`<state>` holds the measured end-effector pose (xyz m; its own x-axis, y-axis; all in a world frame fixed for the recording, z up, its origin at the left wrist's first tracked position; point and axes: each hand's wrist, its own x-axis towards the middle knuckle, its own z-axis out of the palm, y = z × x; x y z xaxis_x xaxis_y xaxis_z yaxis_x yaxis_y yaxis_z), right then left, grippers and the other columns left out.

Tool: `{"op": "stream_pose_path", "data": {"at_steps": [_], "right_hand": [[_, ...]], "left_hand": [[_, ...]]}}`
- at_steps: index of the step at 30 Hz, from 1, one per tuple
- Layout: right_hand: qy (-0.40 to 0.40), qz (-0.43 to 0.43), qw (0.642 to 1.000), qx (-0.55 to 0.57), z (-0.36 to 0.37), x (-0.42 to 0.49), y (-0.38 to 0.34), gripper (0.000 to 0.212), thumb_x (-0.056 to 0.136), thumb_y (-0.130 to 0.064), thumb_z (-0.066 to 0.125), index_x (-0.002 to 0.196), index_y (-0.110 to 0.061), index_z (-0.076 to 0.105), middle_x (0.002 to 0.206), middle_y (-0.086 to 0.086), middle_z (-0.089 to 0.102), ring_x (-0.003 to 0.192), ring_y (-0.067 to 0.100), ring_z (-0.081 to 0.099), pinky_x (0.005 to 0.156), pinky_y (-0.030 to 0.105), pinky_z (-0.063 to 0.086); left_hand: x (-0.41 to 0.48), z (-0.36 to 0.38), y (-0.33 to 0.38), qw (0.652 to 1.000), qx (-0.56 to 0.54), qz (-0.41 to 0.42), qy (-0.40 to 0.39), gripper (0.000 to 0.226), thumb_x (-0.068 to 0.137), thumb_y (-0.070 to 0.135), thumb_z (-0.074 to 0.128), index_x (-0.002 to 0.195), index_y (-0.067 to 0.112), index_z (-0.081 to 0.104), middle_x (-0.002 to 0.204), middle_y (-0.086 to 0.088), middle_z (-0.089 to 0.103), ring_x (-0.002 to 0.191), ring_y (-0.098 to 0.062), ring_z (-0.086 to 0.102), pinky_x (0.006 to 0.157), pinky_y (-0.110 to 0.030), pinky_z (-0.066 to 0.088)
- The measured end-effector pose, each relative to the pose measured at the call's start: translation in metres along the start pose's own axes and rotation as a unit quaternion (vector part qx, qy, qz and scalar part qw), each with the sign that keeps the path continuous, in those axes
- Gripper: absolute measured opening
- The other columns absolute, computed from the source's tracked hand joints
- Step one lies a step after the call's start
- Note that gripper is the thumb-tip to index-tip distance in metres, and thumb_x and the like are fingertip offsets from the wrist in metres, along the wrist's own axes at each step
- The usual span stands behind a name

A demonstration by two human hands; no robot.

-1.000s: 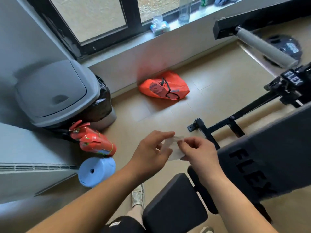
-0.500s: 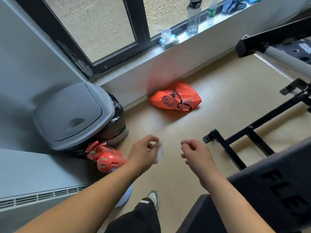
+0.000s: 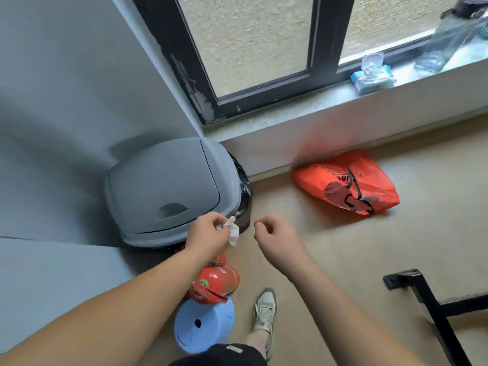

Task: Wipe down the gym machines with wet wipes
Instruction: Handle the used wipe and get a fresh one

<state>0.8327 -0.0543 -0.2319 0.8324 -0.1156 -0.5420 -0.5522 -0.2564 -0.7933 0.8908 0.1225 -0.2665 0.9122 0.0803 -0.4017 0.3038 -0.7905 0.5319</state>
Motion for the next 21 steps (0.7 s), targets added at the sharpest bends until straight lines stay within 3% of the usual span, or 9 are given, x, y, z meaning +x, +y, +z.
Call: {"op": "stream_pose_path", "data": {"at_steps": [5,8,11,14,18,21], "right_hand": [[-0.036,-0.011,0.999,-0.02,0.029,0.061,-0.021,0.02,0.099,-0.028,0.052,0.094,-0.023,0.071,0.084,-0.005,0.073,0.085,0.017,0.07,0.082,0.037,0.057],[-0.069,-0.02,0.997,-0.032,0.051,0.098,-0.026,0.022,0.1,-0.023,0.052,0.091,-0.016,0.071,0.081,0.007,0.072,0.074,0.022,0.065,0.067,0.031,0.05],[-0.102,-0.01,0.994,-0.04,0.074,0.135,-0.022,0.022,0.1,-0.021,0.052,0.089,-0.02,0.071,0.081,0.009,0.073,0.066,0.019,0.058,0.062,0.03,0.044],[-0.123,0.006,0.991,-0.051,0.096,0.165,-0.016,0.021,0.099,-0.02,0.051,0.091,-0.018,0.07,0.087,0.014,0.073,0.07,0.021,0.06,0.067,0.04,0.052],[-0.138,0.025,0.989,-0.047,0.112,0.188,-0.016,0.021,0.101,-0.019,0.05,0.097,-0.024,0.07,0.088,0.009,0.076,0.084,0.029,0.072,0.066,0.033,0.053],[-0.132,0.045,0.989,-0.042,0.101,0.193,-0.024,0.021,0.101,-0.018,0.049,0.105,-0.023,0.07,0.089,0.004,0.076,0.087,0.026,0.073,0.066,0.029,0.053]], "left_hand": [[0.072,-0.027,-0.045,0.995,0.001,-0.075,0.059,0.011,0.084,0.018,0.073,0.079,0.025,0.067,0.098,-0.001,0.066,0.076,-0.012,0.06,0.066,-0.022,0.039],[0.115,-0.03,-0.077,0.989,0.012,-0.117,0.088,0.004,0.086,0.018,0.076,0.089,0.019,0.075,0.11,-0.003,0.062,0.069,-0.008,0.053,0.062,-0.017,0.034],[0.148,-0.014,-0.105,0.989,-0.006,-0.125,0.074,0.018,0.09,0.012,0.069,0.106,0.013,0.078,0.115,-0.006,0.061,0.091,-0.019,0.062,0.079,-0.015,0.037],[0.162,0.006,-0.128,0.994,-0.009,-0.105,0.034,0.03,0.089,0.004,0.065,0.116,0.008,0.075,0.112,-0.005,0.057,0.103,-0.027,0.067,0.094,-0.026,0.049],[0.169,0.012,-0.134,0.988,0.037,-0.12,-0.092,0.048,0.097,0.021,0.06,0.145,0.016,0.056,0.146,-0.007,0.056,0.135,-0.028,0.053,0.114,-0.03,0.038],[0.167,0.003,-0.122,0.982,0.133,-0.1,-0.088,0.035,0.102,0.029,0.051,0.133,0.022,0.065,0.135,-0.005,0.065,0.127,-0.028,0.056,0.111,-0.039,0.041]]}}
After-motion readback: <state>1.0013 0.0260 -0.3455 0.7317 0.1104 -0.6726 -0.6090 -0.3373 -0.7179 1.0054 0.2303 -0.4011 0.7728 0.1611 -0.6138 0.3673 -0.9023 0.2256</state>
